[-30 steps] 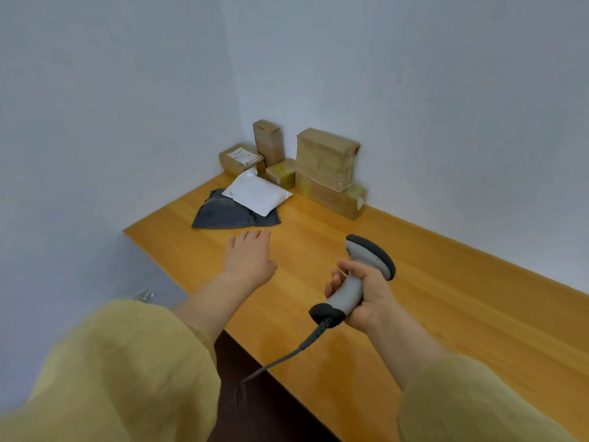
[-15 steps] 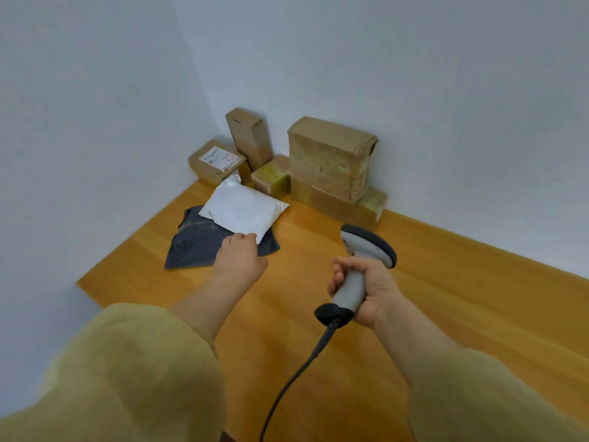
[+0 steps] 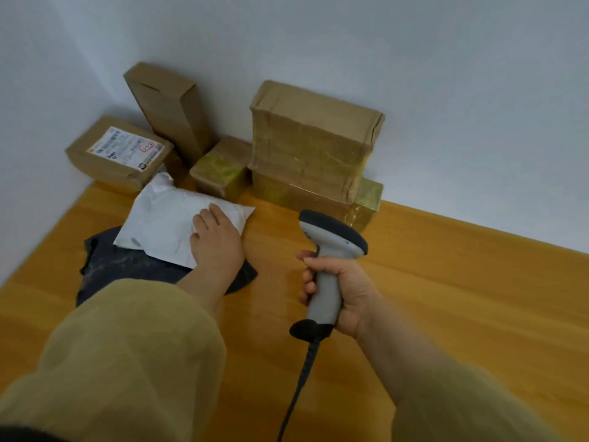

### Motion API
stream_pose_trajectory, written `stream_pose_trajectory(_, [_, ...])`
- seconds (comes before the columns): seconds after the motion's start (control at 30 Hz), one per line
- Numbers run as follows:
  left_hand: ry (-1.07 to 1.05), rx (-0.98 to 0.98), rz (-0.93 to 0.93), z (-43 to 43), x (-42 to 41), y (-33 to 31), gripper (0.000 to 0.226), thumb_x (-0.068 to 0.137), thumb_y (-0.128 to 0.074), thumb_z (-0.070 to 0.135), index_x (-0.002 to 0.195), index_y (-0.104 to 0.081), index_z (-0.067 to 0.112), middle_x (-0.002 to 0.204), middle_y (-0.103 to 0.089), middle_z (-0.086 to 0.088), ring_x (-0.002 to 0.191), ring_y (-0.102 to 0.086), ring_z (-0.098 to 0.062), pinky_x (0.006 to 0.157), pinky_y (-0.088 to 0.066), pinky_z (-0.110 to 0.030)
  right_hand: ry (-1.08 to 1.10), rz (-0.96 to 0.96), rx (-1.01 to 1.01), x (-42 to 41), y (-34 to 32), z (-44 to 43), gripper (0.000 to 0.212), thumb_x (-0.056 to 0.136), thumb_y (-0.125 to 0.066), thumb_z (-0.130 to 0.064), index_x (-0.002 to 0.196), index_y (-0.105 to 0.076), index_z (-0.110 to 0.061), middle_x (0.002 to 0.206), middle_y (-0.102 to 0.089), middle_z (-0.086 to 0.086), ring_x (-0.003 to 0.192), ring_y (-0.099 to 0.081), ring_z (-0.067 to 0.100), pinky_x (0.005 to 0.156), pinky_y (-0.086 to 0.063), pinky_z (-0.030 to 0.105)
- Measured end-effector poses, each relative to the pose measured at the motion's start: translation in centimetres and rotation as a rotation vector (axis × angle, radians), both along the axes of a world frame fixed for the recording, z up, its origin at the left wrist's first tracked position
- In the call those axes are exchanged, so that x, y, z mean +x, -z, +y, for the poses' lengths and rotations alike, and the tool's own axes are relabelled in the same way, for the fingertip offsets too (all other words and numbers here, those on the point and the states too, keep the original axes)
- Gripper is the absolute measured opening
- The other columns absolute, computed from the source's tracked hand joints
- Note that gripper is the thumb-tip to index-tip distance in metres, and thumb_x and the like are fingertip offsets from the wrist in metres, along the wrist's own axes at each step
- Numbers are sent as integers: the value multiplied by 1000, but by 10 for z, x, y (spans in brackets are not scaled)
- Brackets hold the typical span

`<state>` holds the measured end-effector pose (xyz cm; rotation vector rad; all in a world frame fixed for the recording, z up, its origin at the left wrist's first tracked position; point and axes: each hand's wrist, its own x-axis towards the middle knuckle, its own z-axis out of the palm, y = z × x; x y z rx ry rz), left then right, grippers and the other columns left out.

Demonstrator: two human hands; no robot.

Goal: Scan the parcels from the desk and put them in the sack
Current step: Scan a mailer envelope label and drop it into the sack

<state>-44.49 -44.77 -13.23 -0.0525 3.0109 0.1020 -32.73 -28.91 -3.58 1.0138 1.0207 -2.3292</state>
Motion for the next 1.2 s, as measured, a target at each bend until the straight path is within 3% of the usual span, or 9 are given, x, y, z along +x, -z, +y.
stream_pose_trajectory(0.2, [138, -71, -89, -19, -1, -43, 31, 98, -46, 14, 123, -54, -1, 123, -53, -19, 115, -52, -32, 93, -44, -38, -48, 26, 23, 9, -10, -6, 9, 87, -56, -1, 93, -63, -2, 55, -55, 6, 38, -47, 13, 44, -46, 23])
stream_pose_trajectory(0.33, [85, -82, 85, -40, 15, -101, 32, 99, -44, 22, 124, -59, 7, 121, -53, -16, 113, -51, -31, 90, -44, -39, -110, 89, 36, 30, -28, -4, 7, 86, -57, 1, 91, -62, -2, 55, -56, 7, 39, -48, 14, 44, -46, 23])
stream_pose_trajectory(0.4, [18, 54, 205, -51, 37, -131, 29, 99, -45, 28, 115, -67, 17, 111, -61, -11, 102, -56, -29, 75, -44, -36, -135, 124, 28, 47, -37, 2, 6, 87, -57, 2, 89, -61, -2, 55, -56, 7, 39, -49, 14, 45, -47, 24])
stream_pose_trajectory(0.5, [-173, 556, 289, -55, 88, -174, 21, 92, -61, 25, 106, -73, 16, 110, -69, -9, 102, -62, -28, 83, -50, -36, -136, 175, 6, 84, -49, 15, 7, 87, -58, 3, 85, -61, -4, 56, -58, 8, 41, -51, 15, 46, -49, 25])
stream_pose_trajectory(0.6, [-314, 1070, 317, -45, 157, -210, 5, 87, -69, 12, 86, -73, 9, 86, -70, -11, 78, -68, -21, 76, -59, -35, -98, 236, 23, 128, -59, 36, 9, 84, -63, 4, 85, -61, -5, 65, -64, 12, 51, -59, 20, 52, -53, 29])
stream_pose_trajectory(0.7, [-377, 1271, 197, -34, 221, -230, 18, 87, -67, 8, 104, -69, 4, 82, -69, -3, 60, -68, -7, 56, -57, -20, -38, 263, 98, 167, -65, 59, 16, 79, -69, 3, 91, -64, -7, 81, -68, 14, 70, -64, 24, 59, -56, 34])
stream_pose_trajectory(0.83, [-393, 1400, 30, -18, 285, -247, 9, 89, -63, 6, 95, -69, 7, 80, -74, -3, 60, -70, -12, 53, -57, -23, 24, 263, 123, 207, -73, 80, 19, 78, -74, -3, 93, -67, -12, 96, -66, 12, 91, -60, 29, 71, -56, 42])
stream_pose_trajectory(0.93, [-380, 1412, -29, -10, 317, -252, 9, 91, -59, 6, 93, -68, 7, 72, -73, -4, 51, -67, -13, 41, -51, -20, 26, 288, 167, 231, -78, 87, 18, 79, -73, -2, 92, -65, -12, 95, -67, 10, 86, -62, 27, 63, -53, 38])
stream_pose_trajectory(1.2, [-358, 1384, -113, -10, 345, -267, 11, 93, -55, 5, 94, -66, 6, 79, -73, -7, 54, -68, -12, 44, -52, -21, 5, 360, 437, 269, -82, 90, 27, 69, -78, 7, 84, -63, -9, 98, -69, 13, 76, -64, 26, 59, -49, 33])
